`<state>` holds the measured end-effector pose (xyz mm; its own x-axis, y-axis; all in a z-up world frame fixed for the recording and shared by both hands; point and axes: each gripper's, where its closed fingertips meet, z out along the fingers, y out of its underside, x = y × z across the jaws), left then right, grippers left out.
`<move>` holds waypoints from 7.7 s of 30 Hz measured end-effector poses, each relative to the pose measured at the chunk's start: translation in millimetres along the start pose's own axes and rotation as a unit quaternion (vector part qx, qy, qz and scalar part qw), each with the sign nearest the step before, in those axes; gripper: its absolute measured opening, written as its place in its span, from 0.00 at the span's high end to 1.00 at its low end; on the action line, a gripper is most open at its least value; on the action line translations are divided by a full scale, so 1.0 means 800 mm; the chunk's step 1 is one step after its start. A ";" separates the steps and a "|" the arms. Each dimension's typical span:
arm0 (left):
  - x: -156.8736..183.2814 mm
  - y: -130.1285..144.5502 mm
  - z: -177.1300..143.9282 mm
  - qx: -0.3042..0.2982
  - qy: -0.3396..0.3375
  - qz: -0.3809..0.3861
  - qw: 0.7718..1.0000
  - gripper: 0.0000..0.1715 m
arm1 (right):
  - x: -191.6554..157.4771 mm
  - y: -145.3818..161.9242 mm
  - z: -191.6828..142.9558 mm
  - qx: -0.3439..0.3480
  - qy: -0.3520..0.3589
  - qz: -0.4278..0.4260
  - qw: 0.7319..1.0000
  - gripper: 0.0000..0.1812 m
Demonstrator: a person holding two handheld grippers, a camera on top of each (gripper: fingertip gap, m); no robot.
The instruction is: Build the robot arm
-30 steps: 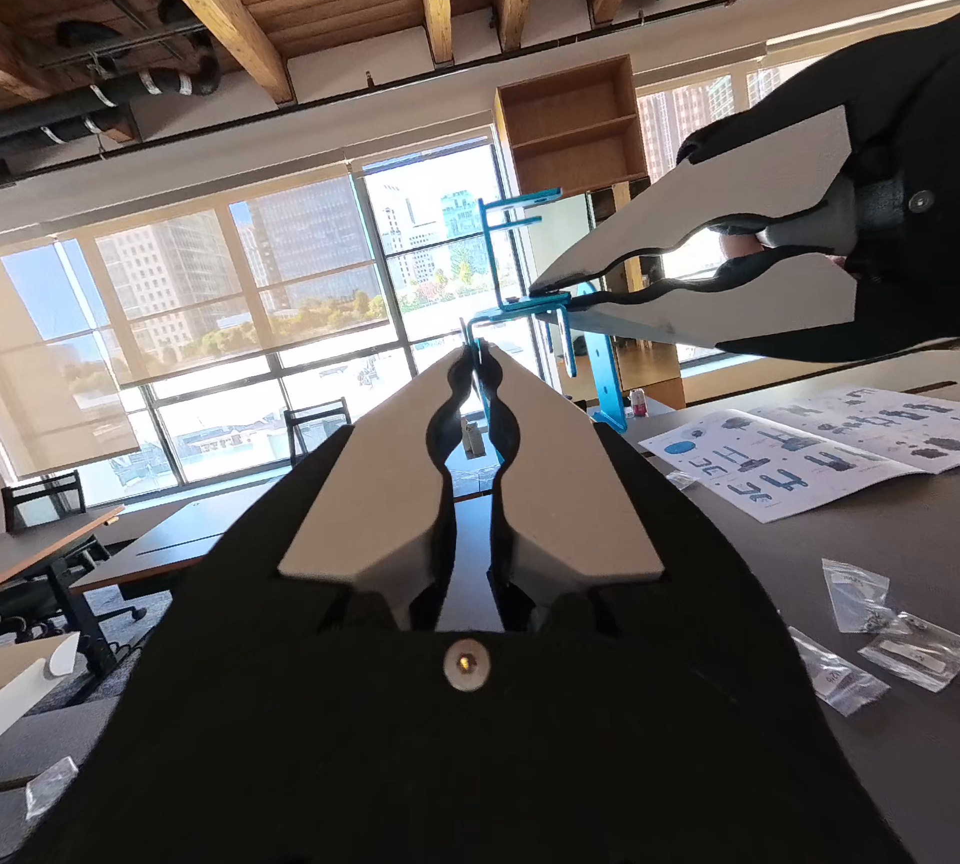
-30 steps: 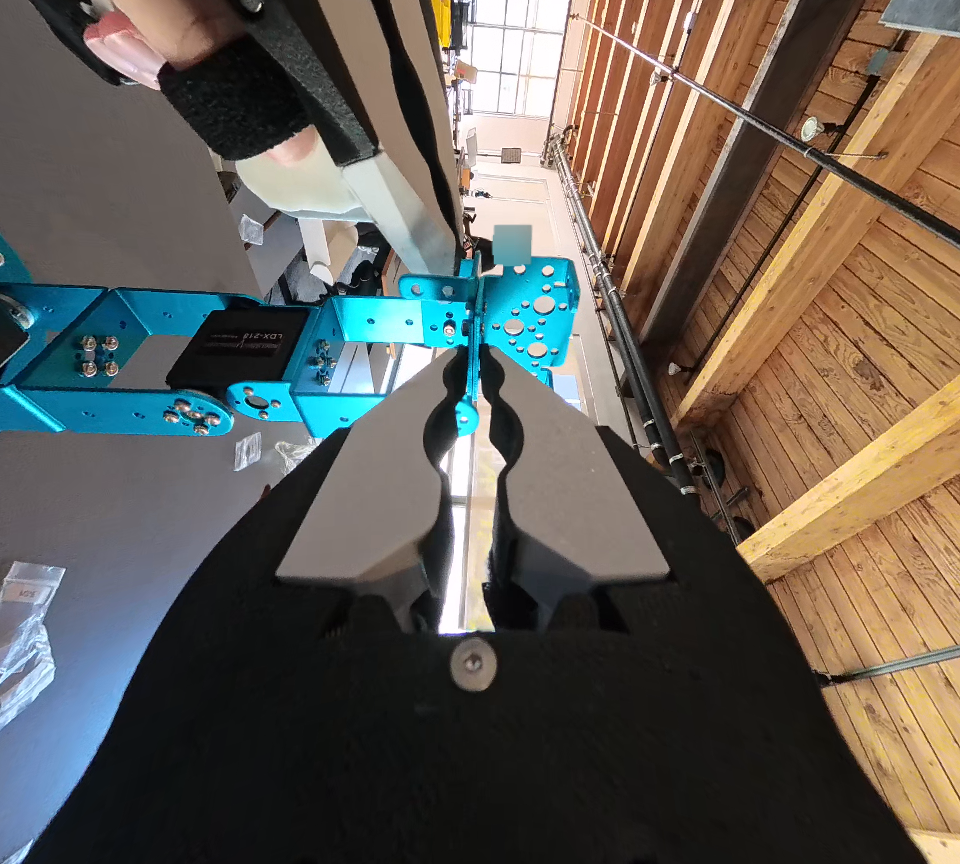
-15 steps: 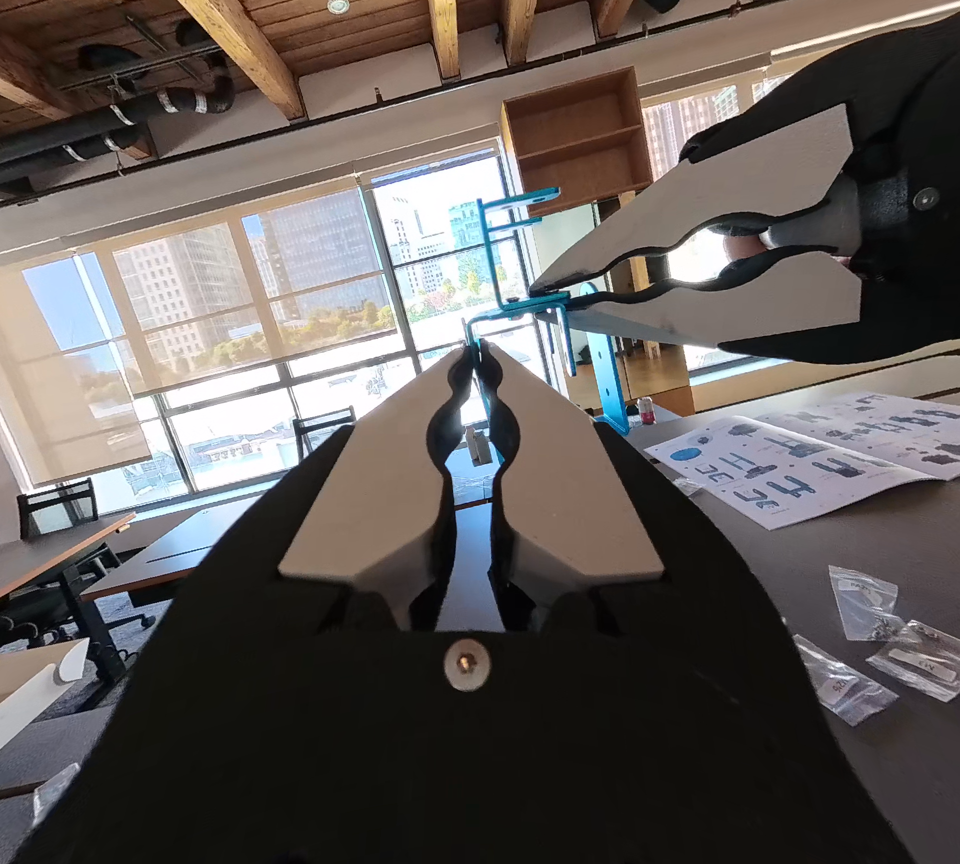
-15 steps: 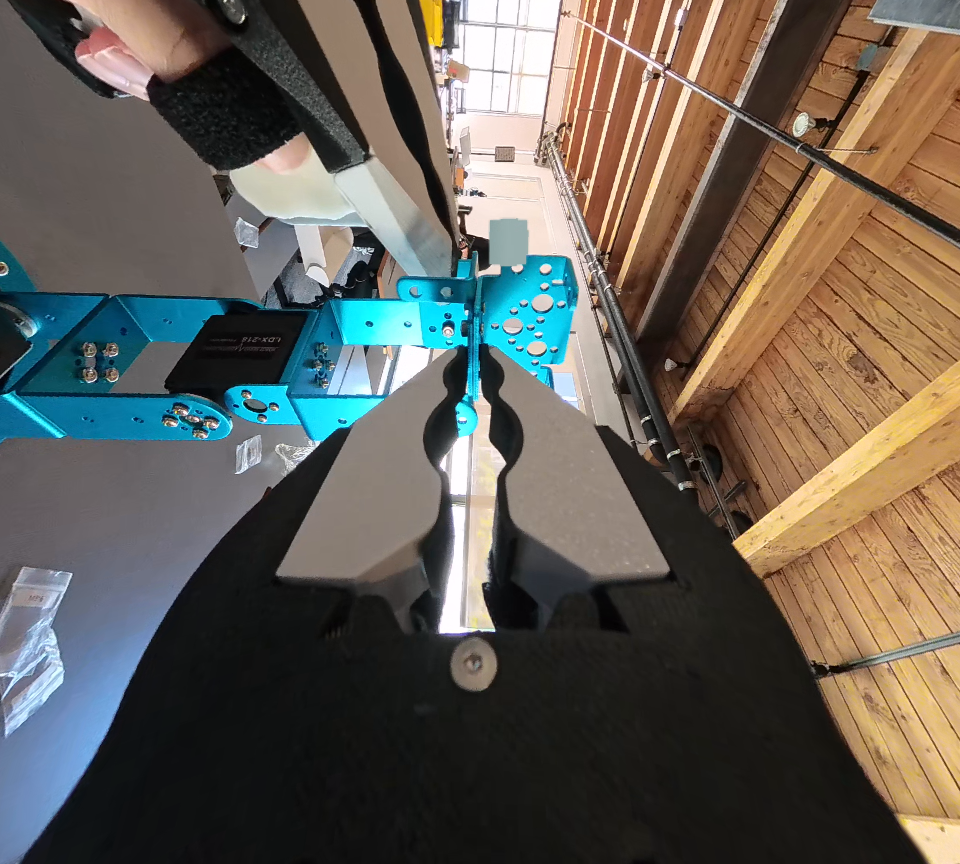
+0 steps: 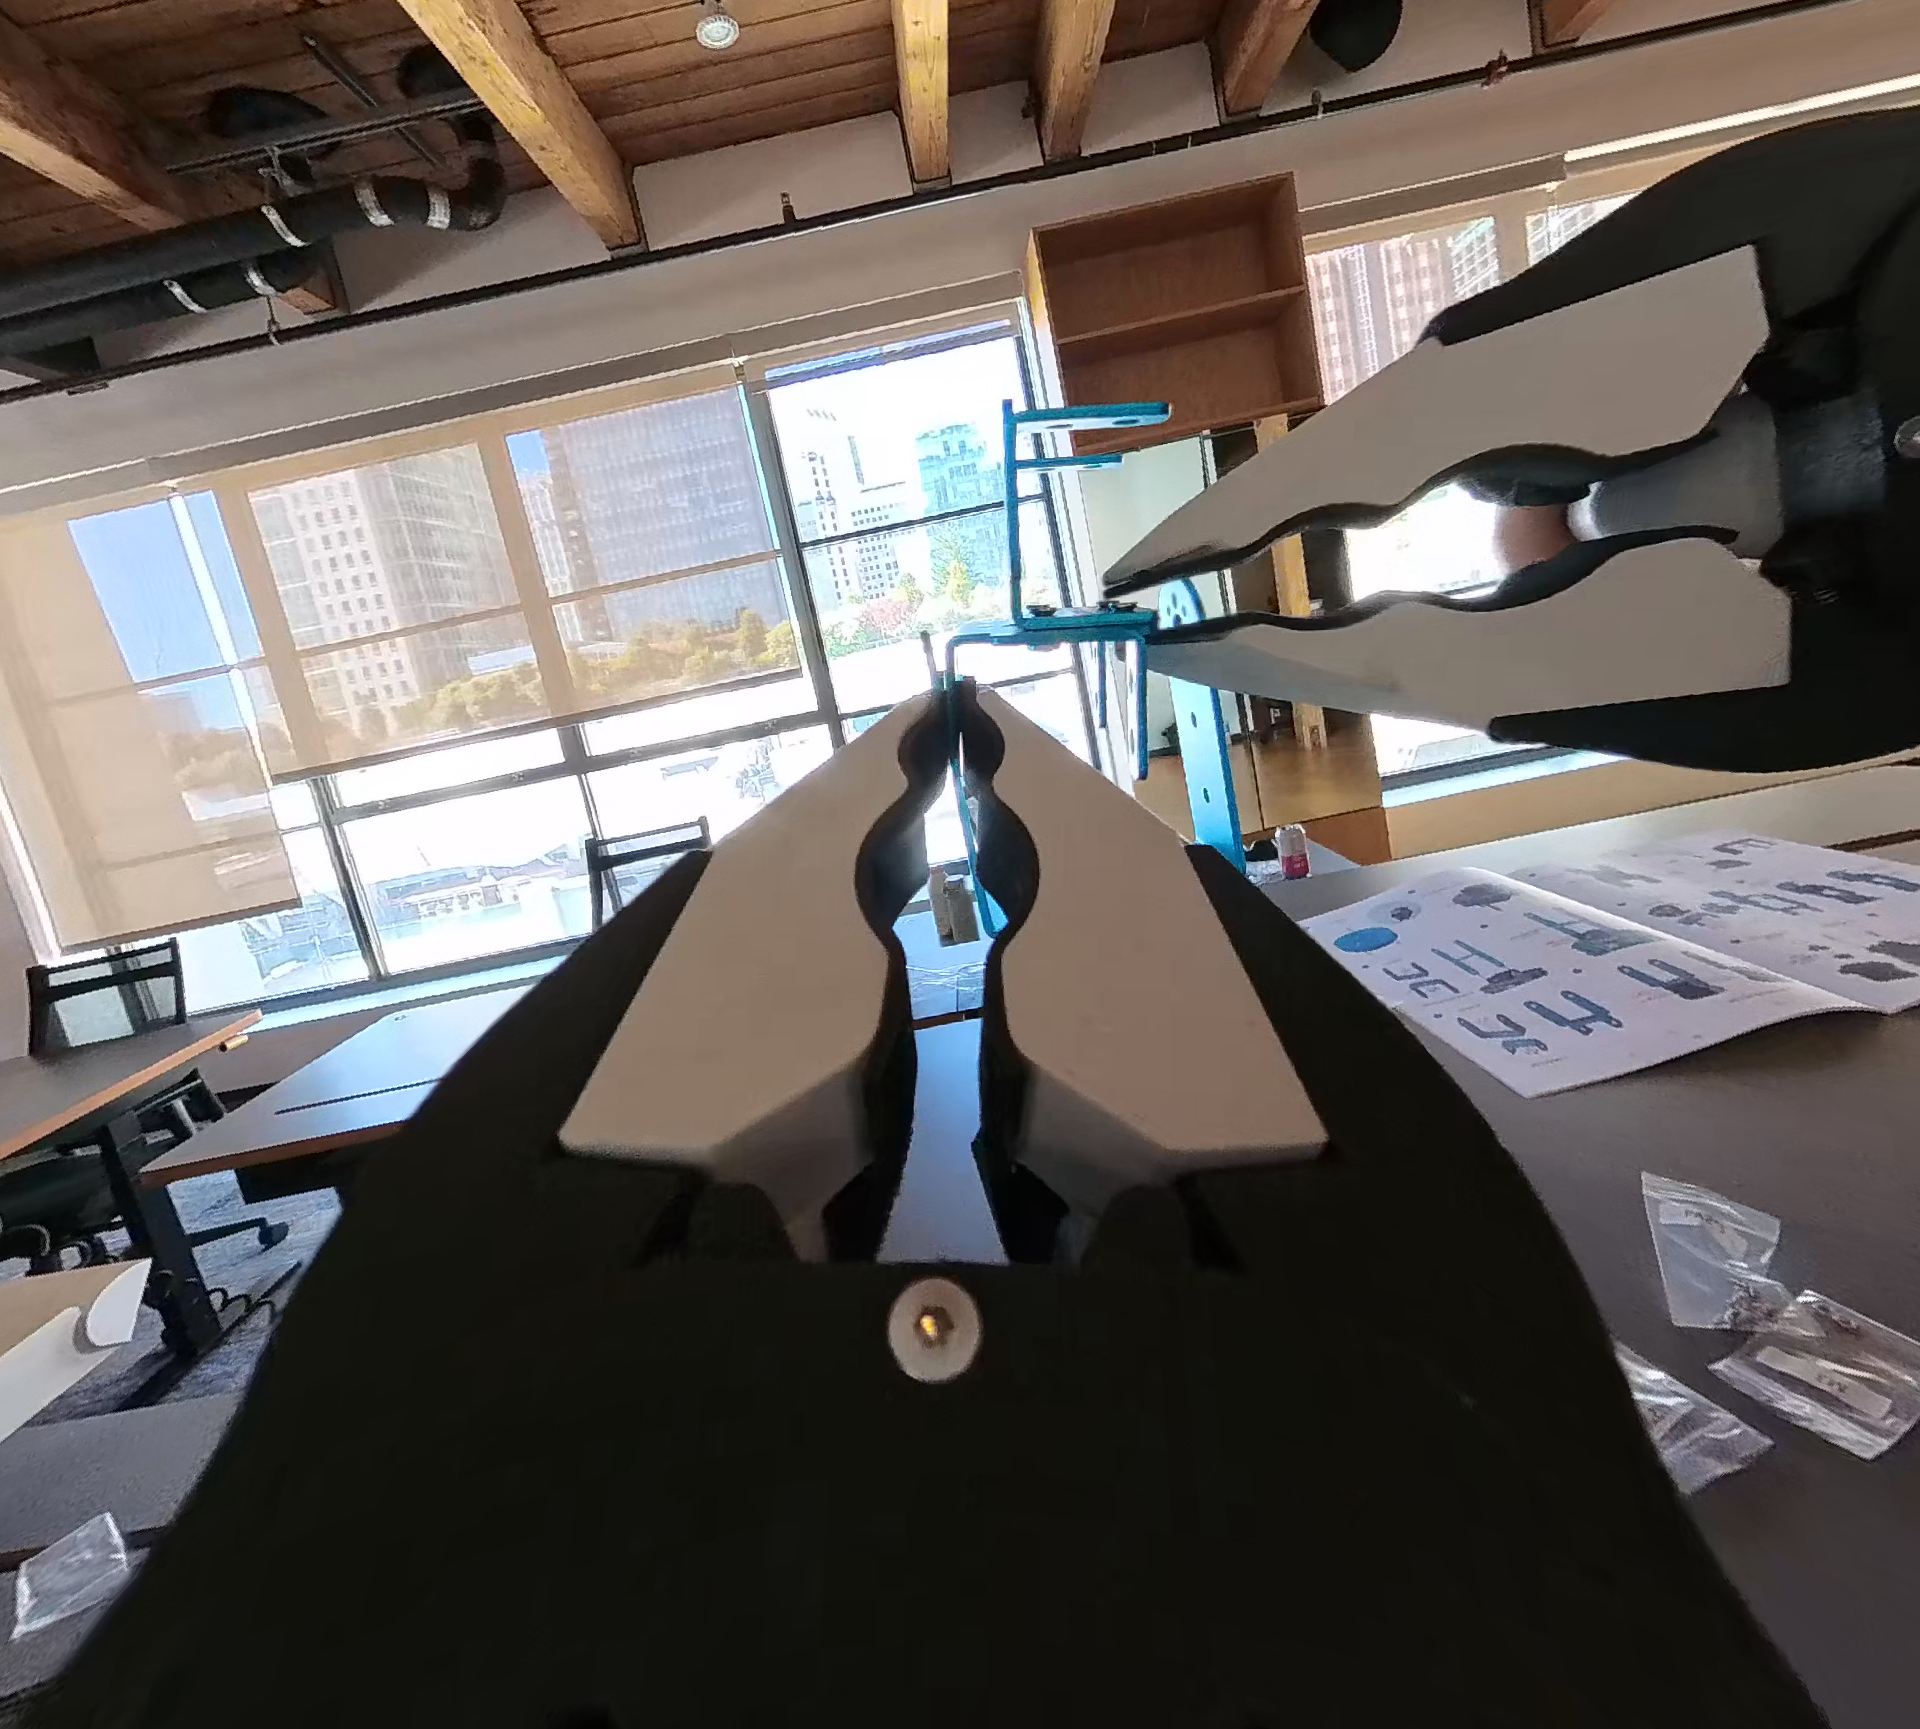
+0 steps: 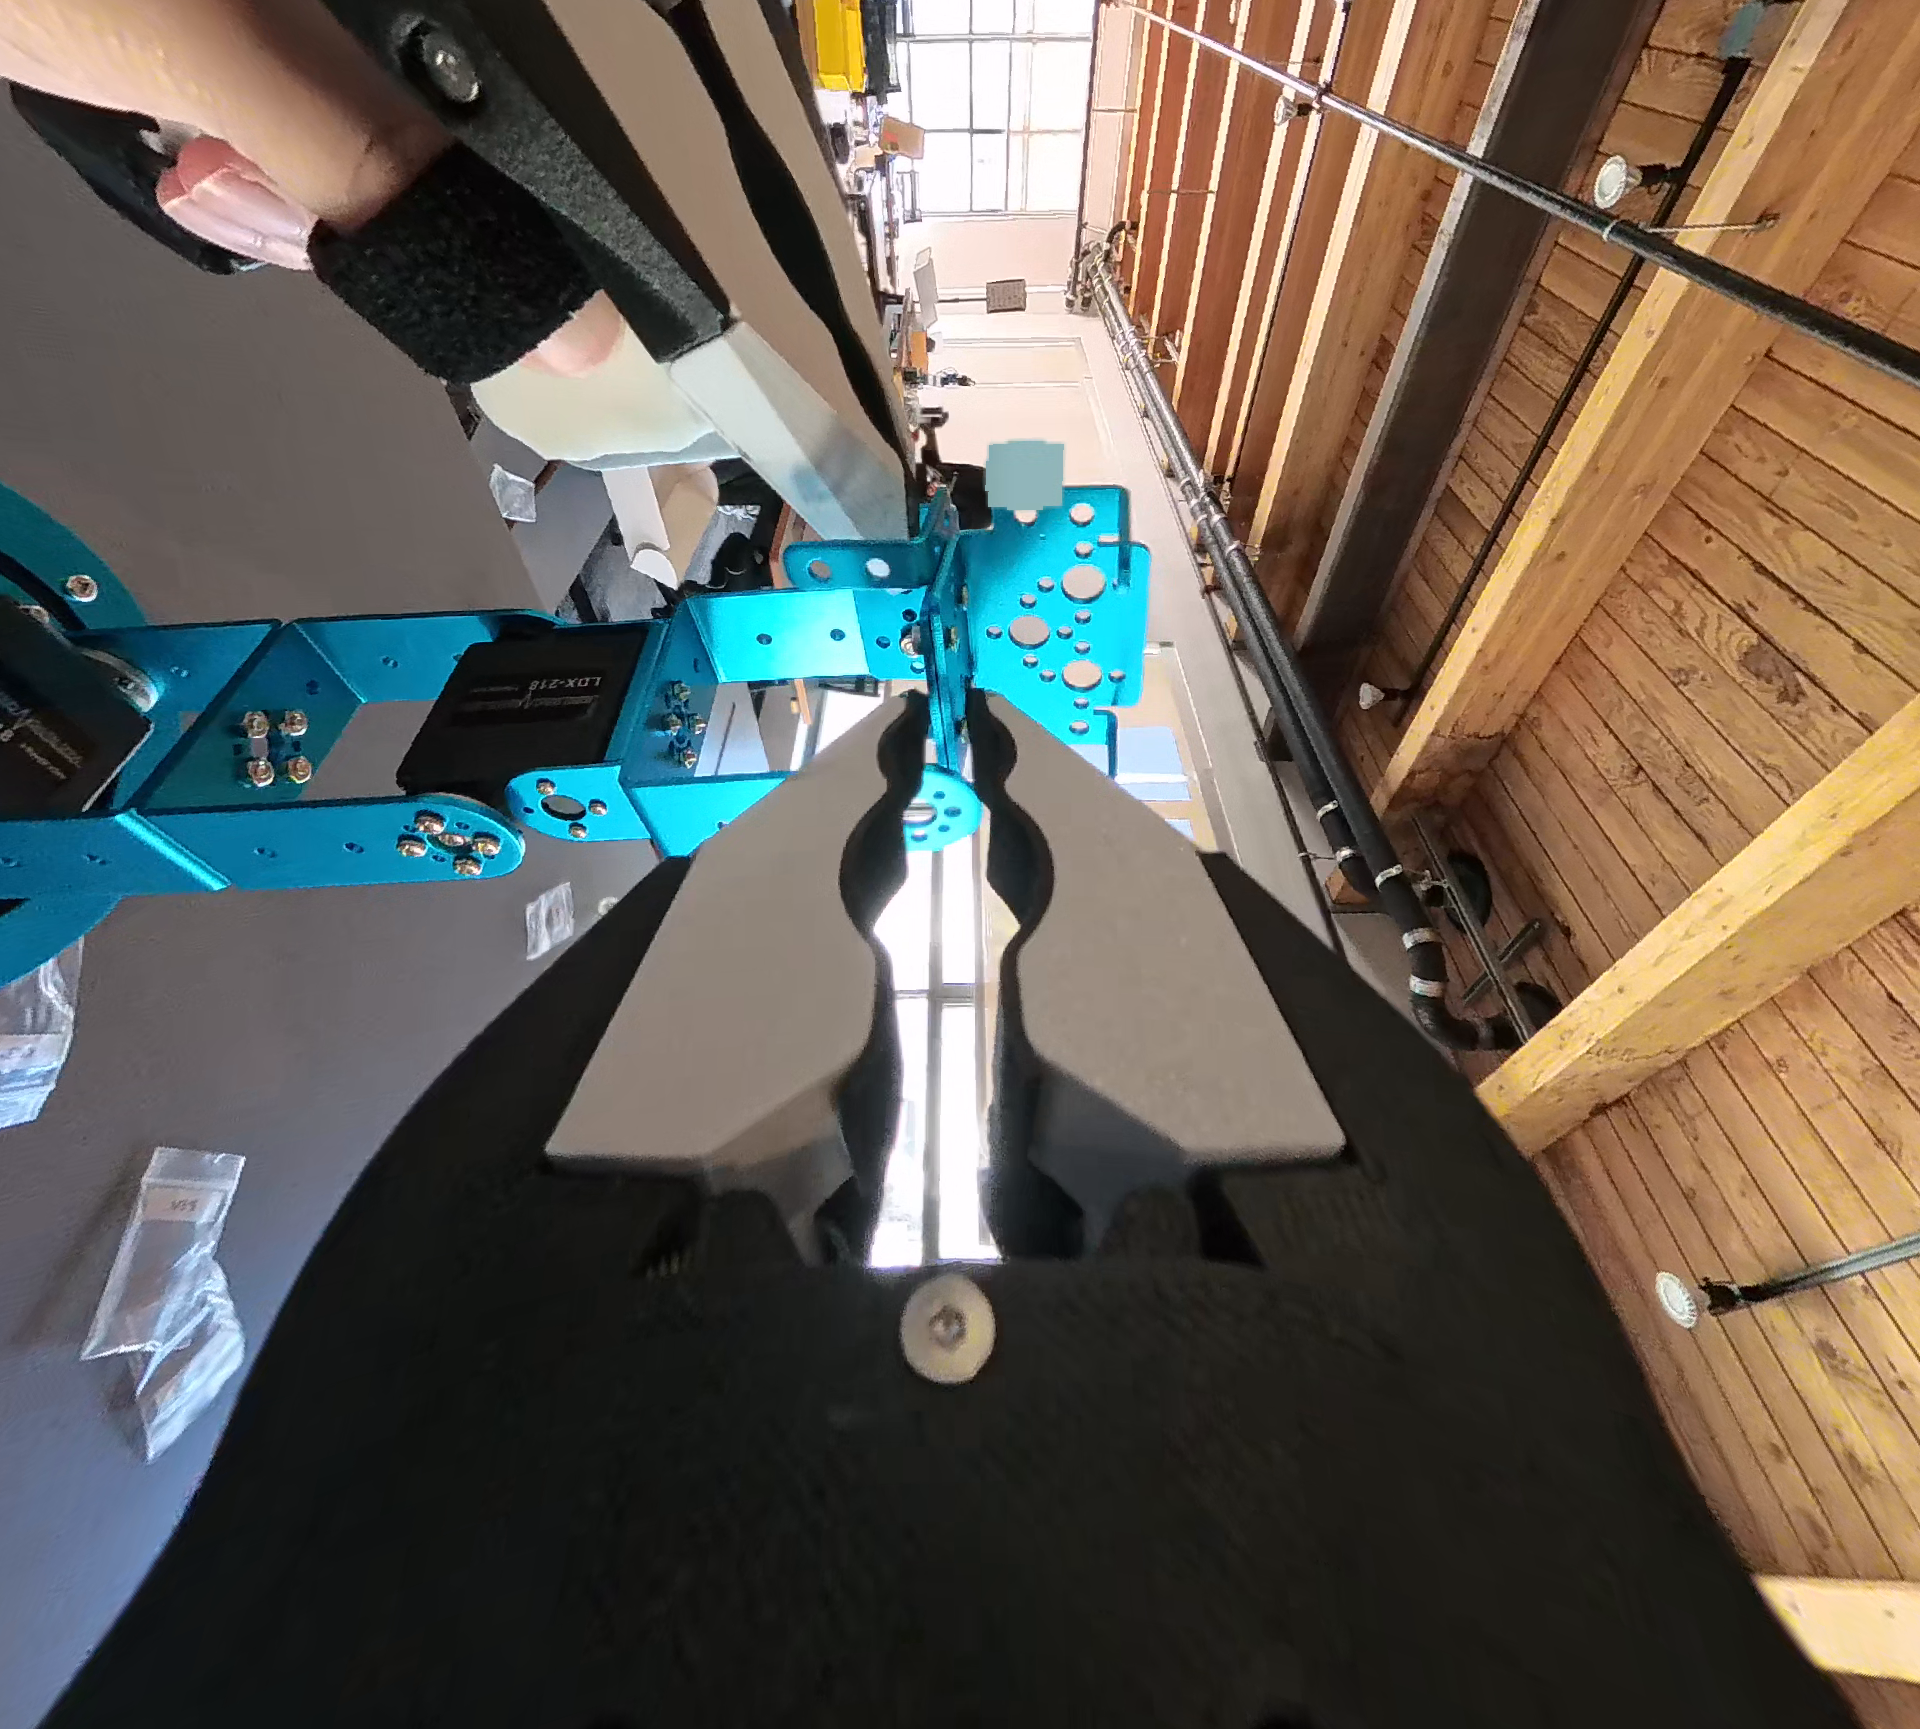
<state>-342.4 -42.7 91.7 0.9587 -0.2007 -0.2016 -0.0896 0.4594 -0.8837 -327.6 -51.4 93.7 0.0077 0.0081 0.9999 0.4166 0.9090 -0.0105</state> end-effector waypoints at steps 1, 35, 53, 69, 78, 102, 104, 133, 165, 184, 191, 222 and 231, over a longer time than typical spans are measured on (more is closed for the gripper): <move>0.000 0.000 0.000 0.000 0.000 -0.002 1.000 1.00 | 0.000 0.000 -0.001 0.001 0.000 0.003 1.000 0.96; -0.003 0.002 0.001 -0.049 -0.040 -0.040 0.997 1.00 | 0.008 0.038 0.030 0.408 -0.470 0.603 0.499 0.71; -0.004 0.002 0.000 -0.065 -0.066 -0.019 0.996 1.00 | -0.003 0.004 0.018 0.506 -0.534 0.541 0.406 0.80; -0.005 0.001 0.000 -0.076 -0.074 0.004 0.994 0.99 | -0.001 0.005 0.019 0.527 -0.518 0.550 0.390 0.81; -0.012 0.002 0.003 -0.093 -0.082 0.027 0.992 0.94 | -0.001 0.007 0.021 0.525 -0.514 0.556 0.388 0.81; -0.009 0.004 0.007 -0.091 -0.062 0.008 0.994 1.00 | -0.007 0.067 0.039 0.427 -0.418 0.662 0.453 0.69; -0.009 0.004 0.007 -0.089 -0.061 0.006 0.994 1.00 | -0.019 0.097 0.047 0.364 -0.368 0.707 0.482 0.68; -0.012 0.008 0.008 -0.061 -0.038 0.000 0.997 1.00 | -0.216 0.032 0.024 -0.024 -0.042 0.659 0.750 0.86; -0.151 0.049 -0.014 -0.082 -0.049 -0.157 0.983 1.00 | -0.210 0.016 0.088 -0.150 -0.182 0.643 0.729 0.87; -0.214 0.089 -0.028 -0.057 -0.032 -0.311 0.948 1.00 | -0.217 0.009 0.122 -0.236 -0.245 0.615 0.712 0.87; -0.244 0.061 -0.045 0.017 -0.009 -0.371 0.928 1.00 | -0.216 0.011 0.123 -0.236 -0.246 0.618 0.708 0.87; -0.220 0.361 -0.187 -0.379 -0.171 -0.700 0.581 0.98 | -0.225 0.025 0.142 -0.258 -0.309 0.630 0.664 0.87; -0.168 0.328 -0.196 -0.389 -0.097 -0.756 0.517 0.84 | -0.224 0.024 0.141 -0.249 -0.311 0.631 0.666 0.87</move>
<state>-537.0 -31.2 -179.2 0.0942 0.3042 0.9479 0.7929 -0.5987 0.1134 -423.4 11.3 -85.3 0.3238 0.9461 0.0014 0.6867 -0.2340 -0.6882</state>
